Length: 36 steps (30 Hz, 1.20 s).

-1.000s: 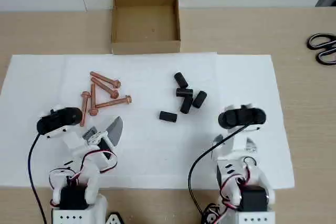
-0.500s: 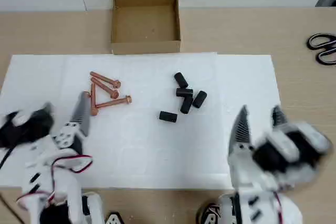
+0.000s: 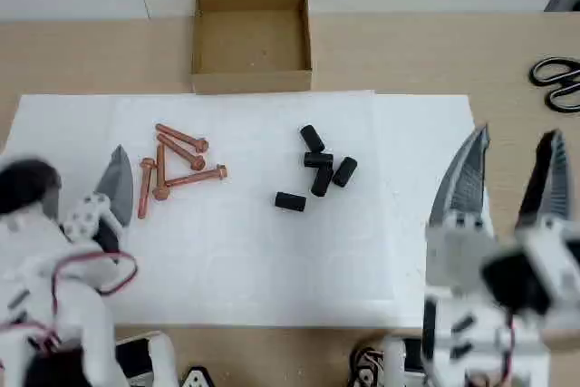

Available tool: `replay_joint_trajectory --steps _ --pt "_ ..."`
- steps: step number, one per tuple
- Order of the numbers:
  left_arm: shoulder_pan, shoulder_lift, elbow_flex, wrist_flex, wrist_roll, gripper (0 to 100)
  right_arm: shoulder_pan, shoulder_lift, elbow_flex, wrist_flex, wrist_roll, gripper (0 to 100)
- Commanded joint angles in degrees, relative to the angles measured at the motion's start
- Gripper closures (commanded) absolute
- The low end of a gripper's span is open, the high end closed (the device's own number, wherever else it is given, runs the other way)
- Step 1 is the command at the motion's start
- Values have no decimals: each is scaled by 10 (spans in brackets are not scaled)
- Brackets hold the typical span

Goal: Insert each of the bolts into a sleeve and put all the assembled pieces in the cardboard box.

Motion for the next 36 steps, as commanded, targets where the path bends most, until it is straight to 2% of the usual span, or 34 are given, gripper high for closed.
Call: replay_joint_trajectory --steps 1,7,11,16,24,29,33,36 --pt "0 144 -118 66 -7 725 19 85 -13 -7 5 774" --pt "47 367 -256 199 -102 725 -10 234 -18 79 2 774" --pt "72 481 -326 253 -112 725 -28 331 -81 178 2 774" --pt "72 564 -378 258 -110 725 -36 464 -200 324 2 774" --pt "71 615 -391 260 -109 725 -39 706 -394 542 1 774" --pt "73 615 -391 261 -109 725 -49 807 -423 552 1 775" --pt "72 617 -389 261 -109 725 -96 859 -423 551 -1 775" --pt "74 617 -389 261 -109 725 -140 896 -423 535 -40 774"
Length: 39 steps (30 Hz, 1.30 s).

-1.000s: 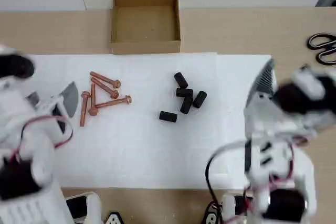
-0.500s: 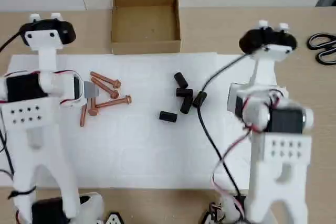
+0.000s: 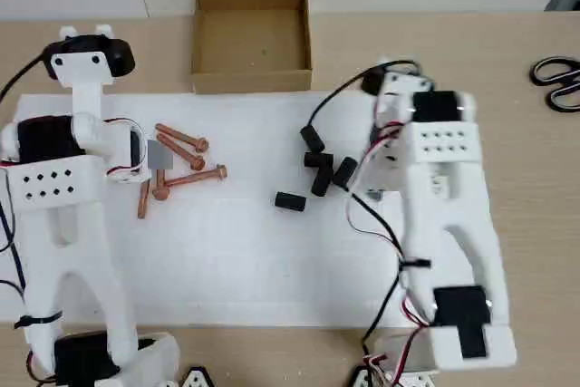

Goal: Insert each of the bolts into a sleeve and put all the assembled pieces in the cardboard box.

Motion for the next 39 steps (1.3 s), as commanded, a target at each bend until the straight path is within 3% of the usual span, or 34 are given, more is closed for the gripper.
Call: replay_joint_trajectory --steps 1,8,19,39 --pt "5 -2 -22 5 -3 725 -41 31 -26 -9 -51 774" --pt "5 -2 -22 5 -2 725 -56 104 -113 -27 -130 772" --pt "5 -1 -22 5 -2 725 -73 230 -201 -100 -313 775" --pt "6 -1 -22 5 -2 725 -61 313 -201 -174 -330 775"
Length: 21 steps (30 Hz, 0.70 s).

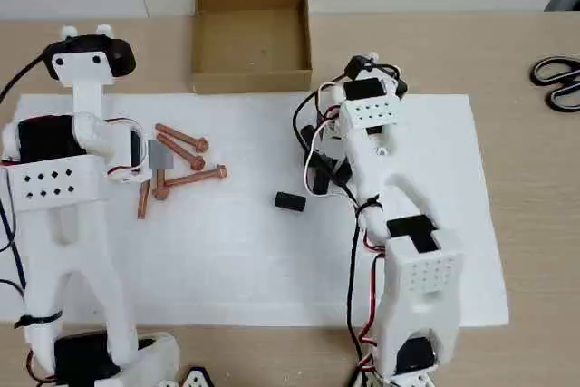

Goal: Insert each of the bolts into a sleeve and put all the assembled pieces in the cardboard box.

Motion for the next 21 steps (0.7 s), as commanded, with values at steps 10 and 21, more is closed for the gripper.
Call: replay_joint_trajectory --steps 10,21 --pt "4 -3 -22 5 -2 725 24 26 -18 -7 -1 802" --pt "4 -3 -22 5 -2 725 28 34 -18 -19 1 990"
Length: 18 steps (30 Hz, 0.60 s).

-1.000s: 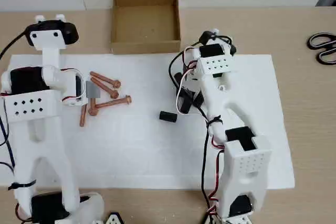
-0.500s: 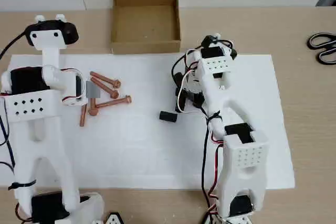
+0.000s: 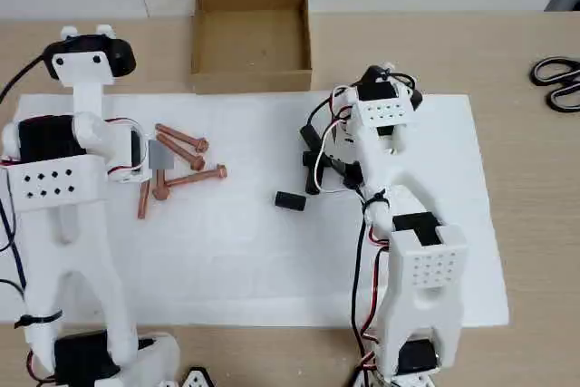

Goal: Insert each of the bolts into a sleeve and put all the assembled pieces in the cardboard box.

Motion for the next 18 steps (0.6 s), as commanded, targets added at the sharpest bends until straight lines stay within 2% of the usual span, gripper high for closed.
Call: replay_joint_trajectory --steps 1,4,8,18 --pt "4 -3 -22 5 -2 725 2 -2 -15 -20 2 990" --pt "4 -3 -22 5 -2 725 11 -4 -15 -14 2 996" --pt "4 -3 -22 5 -2 725 17 -49 -16 54 4 995" --pt "4 -2 -22 4 2 726 30 -189 -16 104 143 995"
